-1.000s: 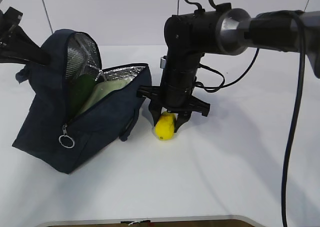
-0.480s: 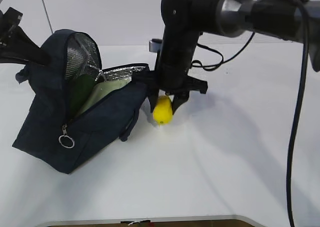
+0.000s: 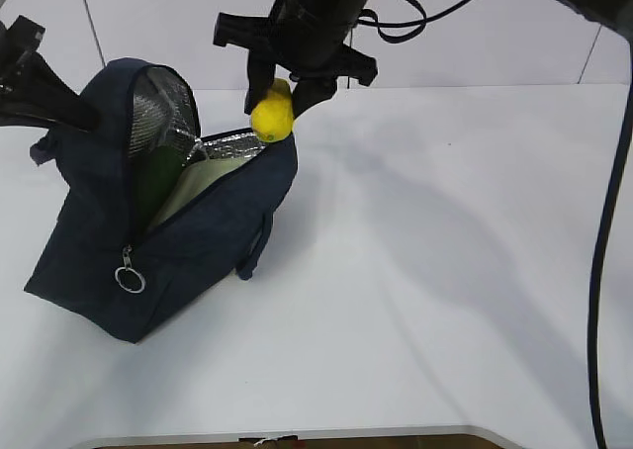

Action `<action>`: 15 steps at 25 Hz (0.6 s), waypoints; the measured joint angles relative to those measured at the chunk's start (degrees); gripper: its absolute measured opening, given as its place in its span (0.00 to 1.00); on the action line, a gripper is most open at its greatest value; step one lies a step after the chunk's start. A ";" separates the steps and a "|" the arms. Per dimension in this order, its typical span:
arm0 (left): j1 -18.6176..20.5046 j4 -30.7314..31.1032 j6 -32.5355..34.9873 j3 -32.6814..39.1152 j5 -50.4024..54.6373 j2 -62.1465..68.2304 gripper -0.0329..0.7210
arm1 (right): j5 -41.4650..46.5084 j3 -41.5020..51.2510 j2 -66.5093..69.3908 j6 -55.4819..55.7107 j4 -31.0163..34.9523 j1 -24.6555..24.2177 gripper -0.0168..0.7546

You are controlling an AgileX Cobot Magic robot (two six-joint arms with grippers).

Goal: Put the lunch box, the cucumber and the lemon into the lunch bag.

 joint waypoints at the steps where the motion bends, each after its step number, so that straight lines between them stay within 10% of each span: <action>1: 0.00 0.00 0.00 0.00 0.00 0.00 0.02 | 0.11 -0.08 0.00 -0.11 1.02 0.00 0.45; 15: 0.00 -0.10 0.00 0.00 0.00 0.00 0.02 | -4.32 -0.13 5.03 -0.21 11.89 2.02 0.49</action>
